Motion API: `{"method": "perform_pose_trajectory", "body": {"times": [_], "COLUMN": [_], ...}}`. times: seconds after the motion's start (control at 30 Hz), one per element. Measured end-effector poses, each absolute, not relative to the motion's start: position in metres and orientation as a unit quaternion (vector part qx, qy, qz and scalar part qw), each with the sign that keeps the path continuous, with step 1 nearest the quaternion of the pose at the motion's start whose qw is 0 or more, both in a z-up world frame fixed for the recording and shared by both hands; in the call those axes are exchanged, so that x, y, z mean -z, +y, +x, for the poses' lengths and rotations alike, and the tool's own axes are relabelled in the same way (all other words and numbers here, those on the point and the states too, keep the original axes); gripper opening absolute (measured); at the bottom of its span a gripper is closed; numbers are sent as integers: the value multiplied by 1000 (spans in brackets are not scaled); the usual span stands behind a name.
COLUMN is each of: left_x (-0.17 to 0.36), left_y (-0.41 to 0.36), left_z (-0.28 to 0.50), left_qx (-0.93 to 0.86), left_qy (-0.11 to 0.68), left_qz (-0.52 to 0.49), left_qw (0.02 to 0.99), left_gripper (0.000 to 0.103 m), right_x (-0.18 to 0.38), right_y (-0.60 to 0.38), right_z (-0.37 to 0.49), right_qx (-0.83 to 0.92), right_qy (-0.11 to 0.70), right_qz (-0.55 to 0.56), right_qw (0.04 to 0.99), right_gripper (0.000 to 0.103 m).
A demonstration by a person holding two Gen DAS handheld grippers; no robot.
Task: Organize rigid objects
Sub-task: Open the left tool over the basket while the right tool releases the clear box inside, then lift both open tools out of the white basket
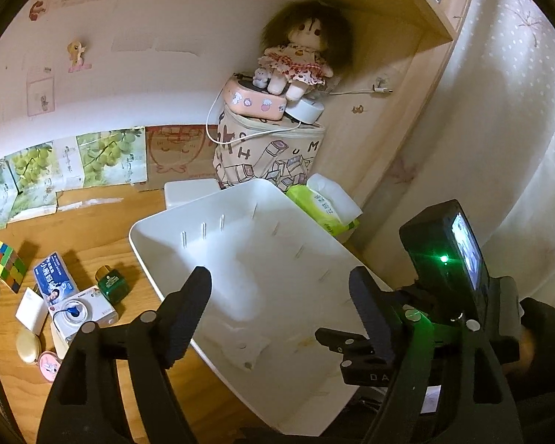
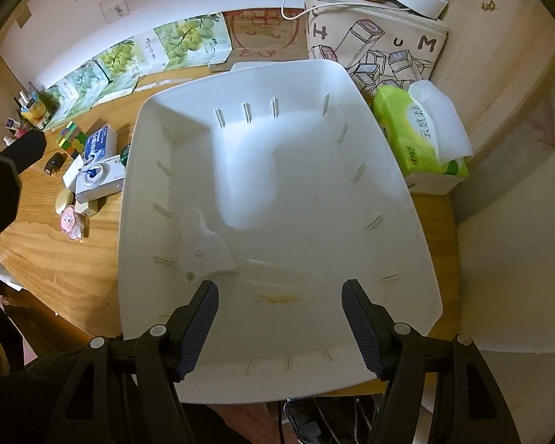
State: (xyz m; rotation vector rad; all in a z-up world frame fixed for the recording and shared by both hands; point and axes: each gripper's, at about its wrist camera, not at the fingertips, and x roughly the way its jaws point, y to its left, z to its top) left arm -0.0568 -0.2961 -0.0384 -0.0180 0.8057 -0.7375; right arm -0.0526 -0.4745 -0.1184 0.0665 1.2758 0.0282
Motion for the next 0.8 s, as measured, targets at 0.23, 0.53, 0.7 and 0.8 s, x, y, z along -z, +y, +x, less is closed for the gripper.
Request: {"method": "perform_pose_trajectory", "body": {"times": [0.23, 0.53, 0.7, 0.8], "left_x": [36, 36, 38, 39], "left_y": [-285, -261, -242, -229], "left_z": [-58, -59, -58, -56], "left_qx": [336, 311, 288, 276], "left_qy": [379, 374, 376, 378], "left_qz": [-9, -17, -27, -34], "left_qw": [862, 873, 880, 883], "left_gripper": [80, 80, 80, 80], "right_x": [120, 143, 154, 158], "right_y": [-468, -438, -418, -408], "right_z": [-51, -51, -53, -50], "right_qx": [-16, -28, -41, -47], "right_qy": [597, 635, 652, 658], "right_qz": [31, -15, -31, -37], "right_qw": [802, 772, 756, 751], "right_gripper": [75, 76, 76, 76]}}
